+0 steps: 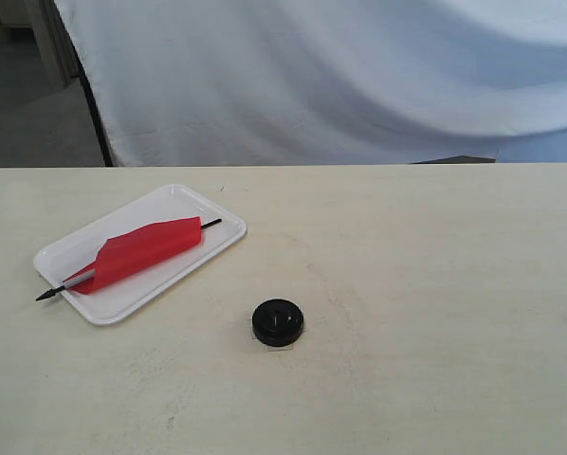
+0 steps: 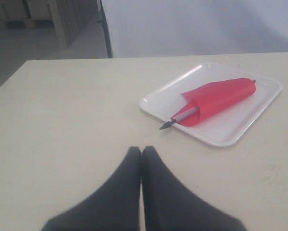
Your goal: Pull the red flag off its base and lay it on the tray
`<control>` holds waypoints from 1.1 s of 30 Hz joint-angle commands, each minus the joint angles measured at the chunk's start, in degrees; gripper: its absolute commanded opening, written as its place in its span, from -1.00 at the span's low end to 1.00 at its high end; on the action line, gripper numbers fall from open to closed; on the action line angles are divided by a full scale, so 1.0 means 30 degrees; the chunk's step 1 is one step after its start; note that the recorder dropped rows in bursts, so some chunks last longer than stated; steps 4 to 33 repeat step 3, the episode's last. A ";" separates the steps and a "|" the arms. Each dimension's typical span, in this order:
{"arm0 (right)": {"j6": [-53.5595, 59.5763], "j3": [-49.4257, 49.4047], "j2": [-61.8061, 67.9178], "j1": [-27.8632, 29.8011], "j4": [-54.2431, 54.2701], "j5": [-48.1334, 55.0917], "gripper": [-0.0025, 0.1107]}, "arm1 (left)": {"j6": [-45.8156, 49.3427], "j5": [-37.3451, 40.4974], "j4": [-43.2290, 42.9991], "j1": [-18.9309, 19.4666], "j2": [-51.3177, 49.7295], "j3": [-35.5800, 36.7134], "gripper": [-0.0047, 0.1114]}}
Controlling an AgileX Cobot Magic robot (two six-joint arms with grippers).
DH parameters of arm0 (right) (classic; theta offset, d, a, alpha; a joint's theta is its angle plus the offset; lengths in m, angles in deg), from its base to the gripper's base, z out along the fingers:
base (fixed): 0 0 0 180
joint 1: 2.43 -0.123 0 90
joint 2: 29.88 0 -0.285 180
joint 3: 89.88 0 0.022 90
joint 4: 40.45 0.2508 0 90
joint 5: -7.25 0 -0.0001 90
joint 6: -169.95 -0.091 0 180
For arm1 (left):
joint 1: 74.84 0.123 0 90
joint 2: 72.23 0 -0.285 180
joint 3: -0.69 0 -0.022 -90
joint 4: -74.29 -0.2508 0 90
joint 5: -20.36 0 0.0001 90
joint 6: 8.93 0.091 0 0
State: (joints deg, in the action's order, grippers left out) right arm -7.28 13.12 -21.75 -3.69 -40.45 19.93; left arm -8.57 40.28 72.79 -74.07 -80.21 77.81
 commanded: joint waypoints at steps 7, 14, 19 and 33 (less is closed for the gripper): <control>-0.0073 -0.0073 -0.0113 -0.0018 0.0000 -0.0134 -0.96 | -0.0120 -0.0087 -0.0049 -0.0054 0.0063 0.0031 -0.92; -0.0073 -0.0073 -0.0113 -0.0018 0.0000 -0.0134 -0.96 | -0.0120 -0.0087 -0.0049 -0.0054 0.0063 0.0031 -0.92; -0.0073 -0.0073 -0.0113 -0.0018 0.0000 -0.0134 -0.96 | -0.0120 -0.0087 -0.0049 -0.0054 0.0063 0.0031 -0.92; -0.0073 -0.0073 -0.0113 -0.0018 0.0000 -0.0134 -0.96 | -0.0120 -0.0087 -0.0049 -0.0054 0.0063 0.0031 -0.92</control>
